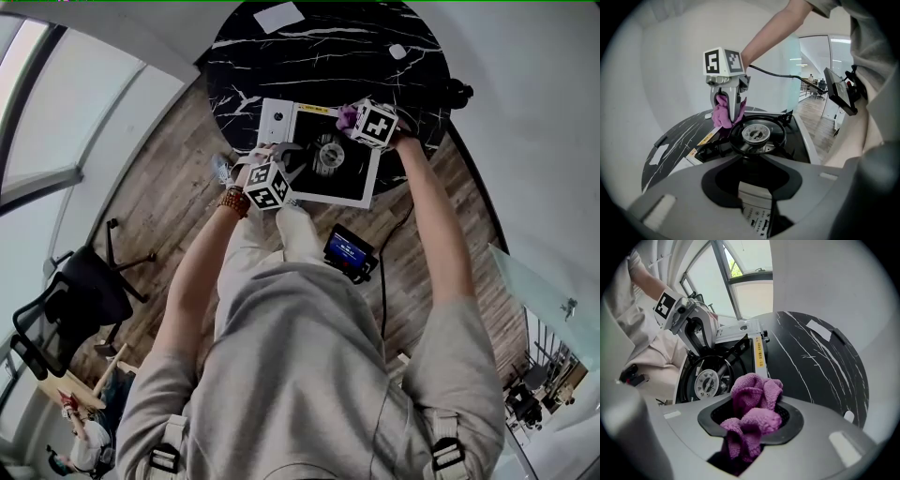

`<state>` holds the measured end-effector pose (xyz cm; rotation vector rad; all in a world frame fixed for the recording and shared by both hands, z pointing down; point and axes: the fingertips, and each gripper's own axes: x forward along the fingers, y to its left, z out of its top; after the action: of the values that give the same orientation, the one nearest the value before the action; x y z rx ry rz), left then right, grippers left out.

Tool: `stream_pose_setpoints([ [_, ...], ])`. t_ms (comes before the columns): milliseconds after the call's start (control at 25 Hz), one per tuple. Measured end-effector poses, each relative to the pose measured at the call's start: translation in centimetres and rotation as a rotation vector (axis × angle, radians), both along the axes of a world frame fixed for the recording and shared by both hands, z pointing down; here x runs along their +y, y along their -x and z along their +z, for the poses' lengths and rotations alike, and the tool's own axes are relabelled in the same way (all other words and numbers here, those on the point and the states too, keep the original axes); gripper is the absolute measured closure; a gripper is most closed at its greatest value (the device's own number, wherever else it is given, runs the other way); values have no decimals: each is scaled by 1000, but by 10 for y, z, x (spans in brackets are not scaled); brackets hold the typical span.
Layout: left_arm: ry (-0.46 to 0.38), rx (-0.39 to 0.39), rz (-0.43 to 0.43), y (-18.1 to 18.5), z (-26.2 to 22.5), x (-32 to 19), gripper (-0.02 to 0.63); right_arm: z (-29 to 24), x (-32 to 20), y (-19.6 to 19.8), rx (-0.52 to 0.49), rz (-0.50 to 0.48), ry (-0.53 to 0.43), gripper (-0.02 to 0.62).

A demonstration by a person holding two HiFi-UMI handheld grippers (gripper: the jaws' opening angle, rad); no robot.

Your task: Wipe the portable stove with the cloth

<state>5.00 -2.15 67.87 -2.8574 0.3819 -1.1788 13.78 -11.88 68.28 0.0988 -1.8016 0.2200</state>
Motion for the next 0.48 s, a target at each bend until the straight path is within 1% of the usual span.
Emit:
stream_pose_setpoints([
  [280,-2,1,1,0,0,-1,497,3,1,7,29,-42,5,428],
  [480,-4,0,0,0,0,0,497,3,1,15,11,-56,4,429],
])
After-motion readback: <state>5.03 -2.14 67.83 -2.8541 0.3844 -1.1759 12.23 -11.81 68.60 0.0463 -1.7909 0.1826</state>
